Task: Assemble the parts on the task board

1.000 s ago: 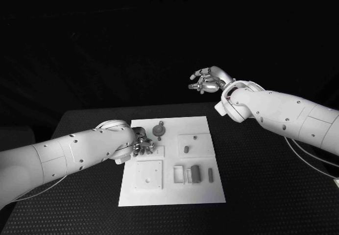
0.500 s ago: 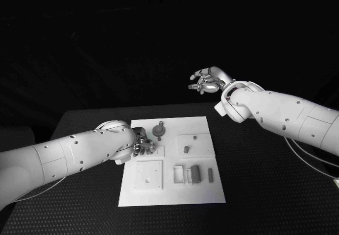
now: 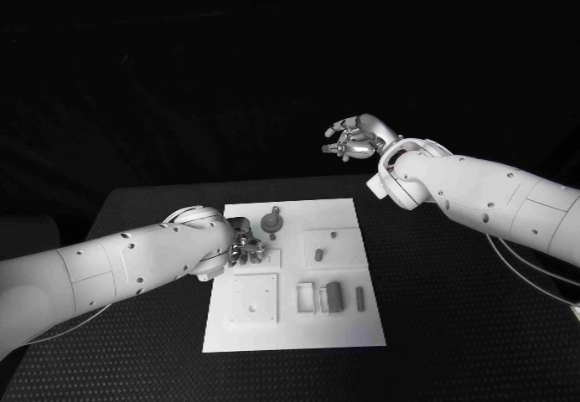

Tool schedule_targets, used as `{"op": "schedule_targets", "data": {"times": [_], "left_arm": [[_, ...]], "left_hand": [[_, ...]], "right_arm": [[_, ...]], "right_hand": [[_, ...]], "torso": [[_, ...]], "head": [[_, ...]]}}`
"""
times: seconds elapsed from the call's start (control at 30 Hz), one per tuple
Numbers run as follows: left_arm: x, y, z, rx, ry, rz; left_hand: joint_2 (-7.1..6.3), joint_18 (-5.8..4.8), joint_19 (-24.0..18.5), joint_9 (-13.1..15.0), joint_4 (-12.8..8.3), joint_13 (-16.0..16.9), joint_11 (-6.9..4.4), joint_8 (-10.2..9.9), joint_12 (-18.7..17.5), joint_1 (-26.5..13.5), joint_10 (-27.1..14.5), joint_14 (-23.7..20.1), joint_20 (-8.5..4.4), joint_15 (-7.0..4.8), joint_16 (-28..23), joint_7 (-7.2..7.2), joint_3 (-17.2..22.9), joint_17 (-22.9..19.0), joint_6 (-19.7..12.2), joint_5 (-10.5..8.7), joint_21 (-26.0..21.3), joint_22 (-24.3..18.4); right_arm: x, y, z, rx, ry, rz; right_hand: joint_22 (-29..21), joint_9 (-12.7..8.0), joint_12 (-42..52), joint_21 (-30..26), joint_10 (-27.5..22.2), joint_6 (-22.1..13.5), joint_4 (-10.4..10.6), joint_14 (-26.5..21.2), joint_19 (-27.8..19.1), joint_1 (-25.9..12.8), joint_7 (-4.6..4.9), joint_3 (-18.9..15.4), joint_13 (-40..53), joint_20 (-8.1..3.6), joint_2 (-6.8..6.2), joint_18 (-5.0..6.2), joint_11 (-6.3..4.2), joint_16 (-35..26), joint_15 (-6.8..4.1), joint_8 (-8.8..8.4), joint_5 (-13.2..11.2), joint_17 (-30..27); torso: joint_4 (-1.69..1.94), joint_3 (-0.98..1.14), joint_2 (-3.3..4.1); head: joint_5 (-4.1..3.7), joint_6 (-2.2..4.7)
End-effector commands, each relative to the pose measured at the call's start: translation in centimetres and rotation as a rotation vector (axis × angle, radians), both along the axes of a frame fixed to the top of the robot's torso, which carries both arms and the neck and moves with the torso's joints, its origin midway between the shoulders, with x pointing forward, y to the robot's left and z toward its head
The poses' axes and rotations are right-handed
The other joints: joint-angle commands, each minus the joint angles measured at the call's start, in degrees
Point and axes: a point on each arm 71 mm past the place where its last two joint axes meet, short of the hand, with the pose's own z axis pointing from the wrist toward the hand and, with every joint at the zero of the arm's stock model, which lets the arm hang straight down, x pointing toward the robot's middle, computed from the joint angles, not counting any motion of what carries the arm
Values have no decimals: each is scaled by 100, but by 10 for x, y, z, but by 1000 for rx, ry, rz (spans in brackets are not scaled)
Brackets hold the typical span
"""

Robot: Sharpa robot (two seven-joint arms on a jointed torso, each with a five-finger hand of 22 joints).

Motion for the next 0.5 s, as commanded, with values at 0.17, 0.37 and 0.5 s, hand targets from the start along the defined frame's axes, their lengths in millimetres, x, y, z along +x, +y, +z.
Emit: {"op": "schedule_targets", "data": {"times": [0.17, 0.37, 0.5], "left_arm": [[-2, -1, -5, 16, -18, -10], [-2, -1, -4, 9, -26, -7], [-2, -1, -4, 8, -25, -6]], "left_hand": [[171, 63, 85, -5, -1, -10, -51, -41, 38, 119, -89, -288, -118, -256, 42, -275, 35, -23, 365, -39, 32, 122], [177, 63, 89, -4, 2, -12, -51, -42, 43, 117, -86, -287, -120, -258, 54, -276, 34, -37, 369, -49, 33, 122], [178, 63, 92, -2, 2, -14, -53, -42, 47, 116, -83, -285, -121, -259, 62, -277, 32, -46, 373, -53, 34, 122]], "right_arm": [[0, 2, 0, 0, 1, 17], [0, 2, 0, 0, 1, 18], [0, 2, -1, 0, 1, 18]], "right_hand": [[5, -9, 33, -36, -570, 287, 8, 31, 41, 13, 236, -38, -12, 4, 24, 77, 227, -38, 2, 29, -25, 14], [6, -12, 37, -39, -572, 286, 7, 33, 42, 15, 236, -39, -20, 4, 25, 77, 227, -45, 2, 30, -25, 22], [7, -14, 41, -42, -573, 286, 8, 34, 42, 16, 236, -39, -25, 4, 25, 77, 227, -50, 2, 30, -25, 28]], "torso": [[-1, 1, 1], [1, 0, 1], [-1, 0, -1]], "head": [[-2, -2], [-7, 0], [-8, 0]]}}
